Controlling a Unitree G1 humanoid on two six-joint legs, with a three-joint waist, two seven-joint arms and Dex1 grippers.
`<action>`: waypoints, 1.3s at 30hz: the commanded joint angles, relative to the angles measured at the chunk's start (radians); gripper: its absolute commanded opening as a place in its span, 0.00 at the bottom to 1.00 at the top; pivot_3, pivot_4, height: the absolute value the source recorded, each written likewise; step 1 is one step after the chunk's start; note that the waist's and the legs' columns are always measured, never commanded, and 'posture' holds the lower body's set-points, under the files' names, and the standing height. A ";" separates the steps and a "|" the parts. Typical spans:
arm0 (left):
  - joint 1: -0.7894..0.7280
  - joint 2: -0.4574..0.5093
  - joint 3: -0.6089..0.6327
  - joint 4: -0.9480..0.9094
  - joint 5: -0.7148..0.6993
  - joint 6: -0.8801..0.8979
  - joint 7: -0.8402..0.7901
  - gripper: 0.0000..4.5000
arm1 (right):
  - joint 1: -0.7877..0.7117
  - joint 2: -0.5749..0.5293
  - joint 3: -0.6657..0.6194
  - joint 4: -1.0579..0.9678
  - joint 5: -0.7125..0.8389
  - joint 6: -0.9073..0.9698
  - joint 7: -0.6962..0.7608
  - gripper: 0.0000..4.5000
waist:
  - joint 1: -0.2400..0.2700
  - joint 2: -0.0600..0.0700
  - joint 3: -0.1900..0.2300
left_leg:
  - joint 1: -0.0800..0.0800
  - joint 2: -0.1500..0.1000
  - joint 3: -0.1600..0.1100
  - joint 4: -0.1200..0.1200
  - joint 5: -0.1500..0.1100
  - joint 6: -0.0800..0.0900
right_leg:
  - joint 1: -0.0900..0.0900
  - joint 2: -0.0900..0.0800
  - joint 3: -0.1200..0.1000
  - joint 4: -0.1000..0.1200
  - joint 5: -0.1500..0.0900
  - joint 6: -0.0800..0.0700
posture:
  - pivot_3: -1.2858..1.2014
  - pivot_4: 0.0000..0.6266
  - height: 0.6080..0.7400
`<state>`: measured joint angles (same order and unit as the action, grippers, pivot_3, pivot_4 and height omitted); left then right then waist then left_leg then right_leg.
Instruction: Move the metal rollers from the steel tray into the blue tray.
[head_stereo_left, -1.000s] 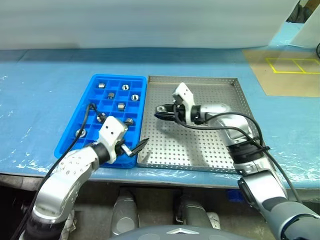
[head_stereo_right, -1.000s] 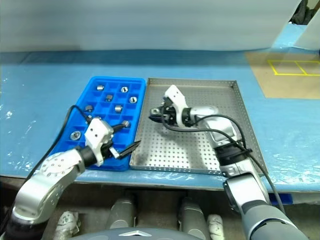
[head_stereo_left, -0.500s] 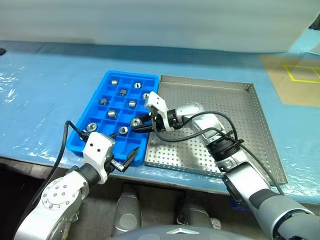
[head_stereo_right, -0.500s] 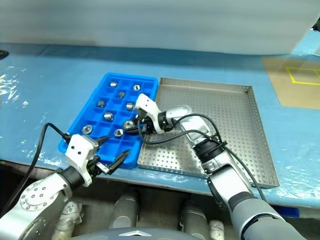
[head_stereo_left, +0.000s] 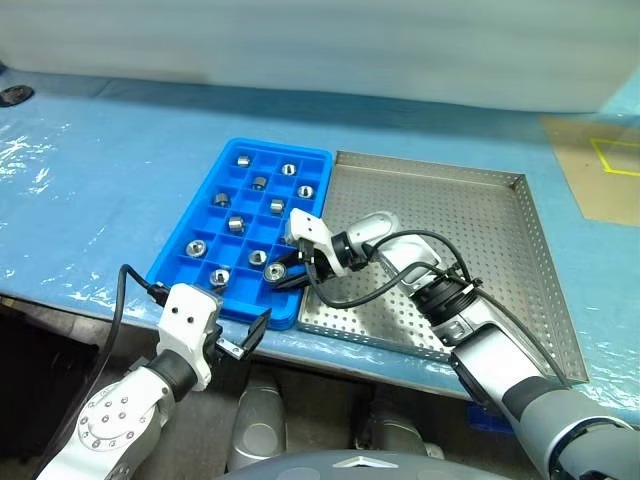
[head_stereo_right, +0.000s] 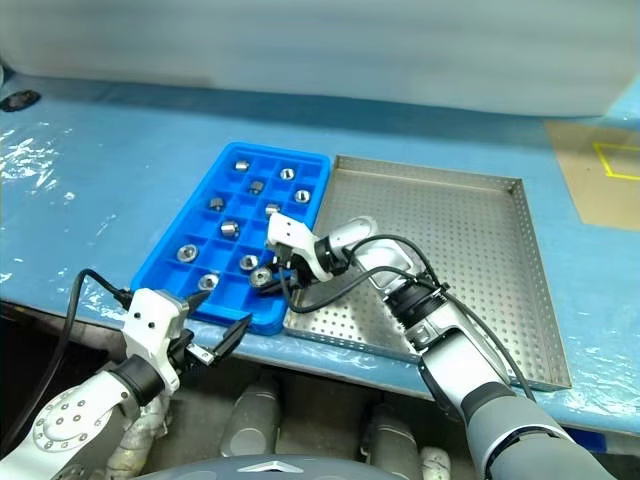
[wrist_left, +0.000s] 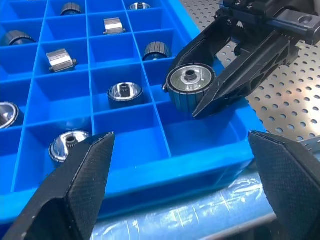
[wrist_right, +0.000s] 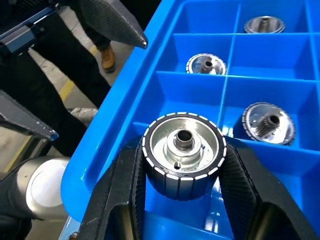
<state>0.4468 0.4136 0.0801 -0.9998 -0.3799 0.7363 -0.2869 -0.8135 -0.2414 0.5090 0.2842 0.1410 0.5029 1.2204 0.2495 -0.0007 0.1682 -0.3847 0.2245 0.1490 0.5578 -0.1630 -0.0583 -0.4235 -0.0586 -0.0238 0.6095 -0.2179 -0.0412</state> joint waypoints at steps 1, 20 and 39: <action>0.007 0.003 0.007 -0.039 0.002 -0.036 -0.002 1.00 | -0.008 0.010 0.007 -0.018 -0.002 -0.018 0.019 0.36 | 0.009 0.000 0.000 | 0.000 0.000 0.000 0.000 0.000 0.000 | 0.000 0.000 0.000 0.000 0.000 -0.001 | 0.73 0.24 1.00; -0.312 0.072 -0.044 0.238 0.007 -0.103 -0.131 1.00 | 0.052 -0.029 -0.145 -0.078 0.022 0.007 -0.121 1.00 | 0.002 0.000 0.000 | 0.001 0.000 0.000 0.003 0.002 -0.003 | 0.001 0.000 0.001 0.003 0.003 -0.003 | 0.62 0.24 1.00; -0.741 0.021 -0.178 0.637 0.019 -0.238 -0.331 1.00 | 0.324 -0.161 -0.425 -0.331 0.077 0.029 -0.381 1.00 | -0.179 -0.001 -0.001 | 0.003 -0.001 0.001 0.007 0.004 -0.006 | 0.000 0.001 0.003 0.011 0.003 -0.004 | 0.48 0.24 1.00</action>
<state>-0.2754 0.4440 -0.0895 -0.3794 -0.3686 0.5376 -0.6043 -0.4993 -0.3967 0.1205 0.0157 0.1887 0.5220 0.8585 0.0704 -0.0014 0.1673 -0.3813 0.2235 0.1505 0.5649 -0.1590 -0.0644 -0.4230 -0.0582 -0.0206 0.6207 -0.2148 -0.0454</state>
